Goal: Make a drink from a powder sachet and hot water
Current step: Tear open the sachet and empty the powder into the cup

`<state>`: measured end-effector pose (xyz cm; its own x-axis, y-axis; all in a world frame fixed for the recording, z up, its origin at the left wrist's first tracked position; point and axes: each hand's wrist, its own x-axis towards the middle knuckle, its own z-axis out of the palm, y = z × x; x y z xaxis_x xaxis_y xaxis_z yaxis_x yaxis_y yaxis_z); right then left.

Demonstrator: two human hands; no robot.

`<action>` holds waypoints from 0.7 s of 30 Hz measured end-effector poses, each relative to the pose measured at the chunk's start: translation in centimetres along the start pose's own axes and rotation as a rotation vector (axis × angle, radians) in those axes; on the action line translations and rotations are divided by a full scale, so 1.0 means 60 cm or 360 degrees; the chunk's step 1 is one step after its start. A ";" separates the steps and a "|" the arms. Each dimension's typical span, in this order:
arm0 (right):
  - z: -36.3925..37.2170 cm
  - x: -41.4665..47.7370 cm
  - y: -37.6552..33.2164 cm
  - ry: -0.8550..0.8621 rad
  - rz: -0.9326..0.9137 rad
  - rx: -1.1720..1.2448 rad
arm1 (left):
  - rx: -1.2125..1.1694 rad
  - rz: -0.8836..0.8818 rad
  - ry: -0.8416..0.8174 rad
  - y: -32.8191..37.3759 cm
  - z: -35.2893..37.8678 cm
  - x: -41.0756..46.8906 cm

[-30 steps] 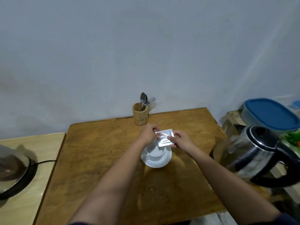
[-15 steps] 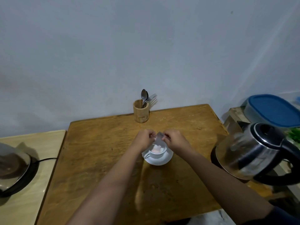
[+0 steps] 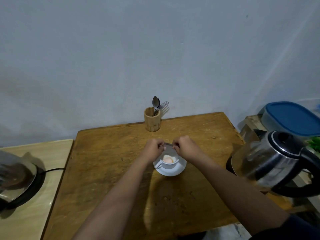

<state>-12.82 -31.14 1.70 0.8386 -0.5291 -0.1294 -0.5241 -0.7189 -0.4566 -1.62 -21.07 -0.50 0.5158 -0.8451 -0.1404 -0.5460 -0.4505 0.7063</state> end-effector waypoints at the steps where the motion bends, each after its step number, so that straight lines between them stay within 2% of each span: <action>1: -0.002 0.000 -0.003 -0.0013 0.0010 -0.0015 | 0.0041 0.0028 -0.0018 0.002 0.000 0.000; 6: -0.008 0.000 -0.012 -0.0107 0.0039 -0.0094 | 0.0205 0.0119 -0.0068 0.018 -0.002 -0.003; 17: -0.015 0.004 -0.018 -0.0085 0.0155 -0.0068 | 0.0357 0.0172 -0.0031 0.031 -0.006 -0.003; 21: -0.017 0.005 -0.009 -0.0066 0.0103 0.0012 | 0.0399 0.0156 -0.0027 0.033 -0.014 0.001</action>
<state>-12.43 -31.39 2.83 0.8086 -0.5551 -0.1949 -0.5762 -0.6803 -0.4529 -2.11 -21.74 1.47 0.4424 -0.8920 -0.0927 -0.7405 -0.4216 0.5234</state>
